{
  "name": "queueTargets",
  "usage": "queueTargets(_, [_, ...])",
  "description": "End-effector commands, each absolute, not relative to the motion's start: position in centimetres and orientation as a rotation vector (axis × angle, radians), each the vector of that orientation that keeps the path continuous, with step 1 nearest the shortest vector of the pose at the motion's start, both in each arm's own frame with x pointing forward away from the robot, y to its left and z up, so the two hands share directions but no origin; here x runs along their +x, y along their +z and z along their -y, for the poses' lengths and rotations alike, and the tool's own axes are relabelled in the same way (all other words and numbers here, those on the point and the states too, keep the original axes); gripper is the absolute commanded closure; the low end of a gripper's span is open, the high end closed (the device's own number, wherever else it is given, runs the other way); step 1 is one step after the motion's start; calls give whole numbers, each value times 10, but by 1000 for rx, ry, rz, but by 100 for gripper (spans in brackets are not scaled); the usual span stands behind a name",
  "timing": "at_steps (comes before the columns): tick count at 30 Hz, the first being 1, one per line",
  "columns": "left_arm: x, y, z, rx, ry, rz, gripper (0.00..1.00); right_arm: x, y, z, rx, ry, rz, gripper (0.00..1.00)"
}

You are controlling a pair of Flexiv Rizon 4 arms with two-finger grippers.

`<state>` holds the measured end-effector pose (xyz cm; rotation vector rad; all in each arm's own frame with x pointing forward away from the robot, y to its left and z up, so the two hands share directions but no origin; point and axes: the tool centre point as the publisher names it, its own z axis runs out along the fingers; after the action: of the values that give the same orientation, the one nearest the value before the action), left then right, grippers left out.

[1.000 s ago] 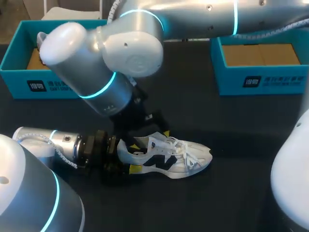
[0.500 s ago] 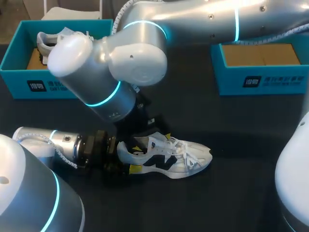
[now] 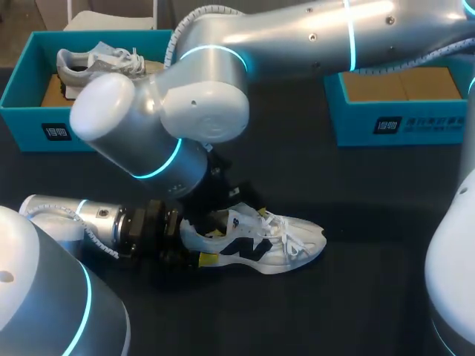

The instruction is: Take the shoe out of the shoebox, open the shoe tongue, remove and reinsert the insole, then place the shoe into the shoebox

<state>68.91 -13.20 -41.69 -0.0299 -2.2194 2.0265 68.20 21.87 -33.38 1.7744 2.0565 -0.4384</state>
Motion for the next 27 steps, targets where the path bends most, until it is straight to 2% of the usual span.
queueTargets(1, [689,-417,132,-27,2027,2222,100,680,-338,-212,1957,-376,-1860,0])
queueTargets(13, [689,-417,132,-27,2027,2222,100,681,-345,-191,2070,-390,-1822,0])
queueTargets(27, [689,-417,132,-27,2027,2222,100,671,-323,-182,2145,-473,-1824,0])
